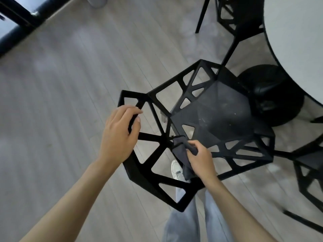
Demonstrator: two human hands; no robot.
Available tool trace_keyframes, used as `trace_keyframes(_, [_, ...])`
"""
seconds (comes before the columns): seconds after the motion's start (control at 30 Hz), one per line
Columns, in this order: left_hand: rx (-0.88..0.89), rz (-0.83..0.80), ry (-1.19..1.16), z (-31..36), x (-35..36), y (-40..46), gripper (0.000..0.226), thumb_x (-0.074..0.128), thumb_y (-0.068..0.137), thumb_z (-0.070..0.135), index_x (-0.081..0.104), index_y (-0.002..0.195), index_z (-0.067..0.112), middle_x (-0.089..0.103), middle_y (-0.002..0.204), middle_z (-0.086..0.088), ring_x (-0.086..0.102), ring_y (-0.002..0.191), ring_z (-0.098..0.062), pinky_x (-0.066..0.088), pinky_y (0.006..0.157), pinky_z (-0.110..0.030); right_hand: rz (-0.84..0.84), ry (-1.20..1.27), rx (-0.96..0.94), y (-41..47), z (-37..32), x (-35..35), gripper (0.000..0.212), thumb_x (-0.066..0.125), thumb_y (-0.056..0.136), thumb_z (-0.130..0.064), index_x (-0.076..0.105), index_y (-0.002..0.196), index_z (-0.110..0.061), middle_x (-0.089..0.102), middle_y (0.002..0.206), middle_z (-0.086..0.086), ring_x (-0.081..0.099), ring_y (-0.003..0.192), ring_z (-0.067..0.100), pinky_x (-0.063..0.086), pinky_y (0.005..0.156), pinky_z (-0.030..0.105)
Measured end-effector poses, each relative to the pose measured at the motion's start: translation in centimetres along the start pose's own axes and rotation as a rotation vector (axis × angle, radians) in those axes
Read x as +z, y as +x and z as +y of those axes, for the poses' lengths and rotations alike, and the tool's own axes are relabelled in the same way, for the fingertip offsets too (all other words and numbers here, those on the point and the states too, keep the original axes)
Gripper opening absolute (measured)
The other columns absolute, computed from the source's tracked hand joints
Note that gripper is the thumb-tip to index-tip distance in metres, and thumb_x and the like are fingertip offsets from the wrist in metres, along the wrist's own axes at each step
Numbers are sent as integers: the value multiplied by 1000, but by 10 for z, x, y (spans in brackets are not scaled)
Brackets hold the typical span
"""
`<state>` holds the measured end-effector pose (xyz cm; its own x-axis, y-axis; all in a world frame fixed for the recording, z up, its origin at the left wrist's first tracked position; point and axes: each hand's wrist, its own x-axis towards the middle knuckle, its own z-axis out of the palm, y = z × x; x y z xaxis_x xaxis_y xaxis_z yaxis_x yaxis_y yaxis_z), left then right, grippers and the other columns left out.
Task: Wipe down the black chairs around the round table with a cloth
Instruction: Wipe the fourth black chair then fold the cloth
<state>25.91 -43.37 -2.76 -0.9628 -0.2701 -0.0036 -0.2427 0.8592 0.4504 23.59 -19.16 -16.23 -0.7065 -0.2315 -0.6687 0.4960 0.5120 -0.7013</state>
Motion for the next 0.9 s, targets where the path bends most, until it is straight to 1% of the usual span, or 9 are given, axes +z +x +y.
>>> trace_keyframes(0.07, [-1,1,114,-17,-2,24,26,54,107,20,63,131,17,59,139,2,46,140,-18,34,117,-38,-9,-6,6,17,-10,25,13,58,97,-21,64,106,-29,70,96,-9,66,93,13,49,75,27])
trace_keyframes(0.13, [-60,-49,140,-31,1,44,35,52,108,28,57,141,18,52,150,-1,35,151,-22,28,123,-45,-61,-134,-8,28,-17,56,17,57,98,-33,59,114,-28,64,112,-4,60,108,19,50,86,36])
trace_keyframes(0.23, [-223,-159,-45,-43,11,56,51,46,110,44,41,157,25,29,168,3,17,159,-17,16,130,-46,-9,-298,-19,40,-18,88,34,52,98,-54,49,122,-30,50,128,-2,45,122,21,50,96,47])
trace_keyframes(0.3, [-272,-163,-96,-47,15,56,54,42,110,49,36,160,31,22,171,8,12,159,-13,13,131,-46,46,-257,-20,53,-23,96,26,54,100,-49,49,118,-30,52,125,0,48,120,24,50,96,47])
trace_keyframes(0.43, [-296,-148,-74,-47,15,56,55,39,109,52,36,159,30,24,170,7,15,159,-13,9,127,-34,139,-200,-85,77,-37,104,13,59,101,-33,53,111,-27,56,111,-1,60,104,22,56,90,43])
trace_keyframes(0.57, [-303,-156,-84,-49,17,56,57,36,110,52,32,161,28,27,170,4,18,158,-15,17,130,-48,93,-225,-95,67,-19,92,4,56,101,-30,58,106,-30,58,98,-7,63,93,16,54,84,38])
trace_keyframes(0.7, [-303,-146,-104,-50,18,55,60,34,110,54,23,165,31,25,171,6,14,159,-11,16,130,-48,7,-330,-60,54,-5,75,8,59,100,-27,62,106,-31,62,101,-7,63,96,16,54,89,42])
trace_keyframes(0.8, [-284,-139,-79,-50,18,55,61,34,111,54,20,166,31,24,171,6,14,159,-12,17,130,-49,-5,-336,-70,70,-26,79,7,60,100,-22,61,104,-28,64,104,-5,64,101,19,54,91,40])
trace_keyframes(0.9, [-281,-140,-52,-50,19,56,62,32,110,55,20,166,31,24,171,5,16,159,-13,19,129,-50,94,-226,-190,102,-70,94,10,60,100,-19,63,109,-22,65,104,-4,62,101,17,52,89,35])
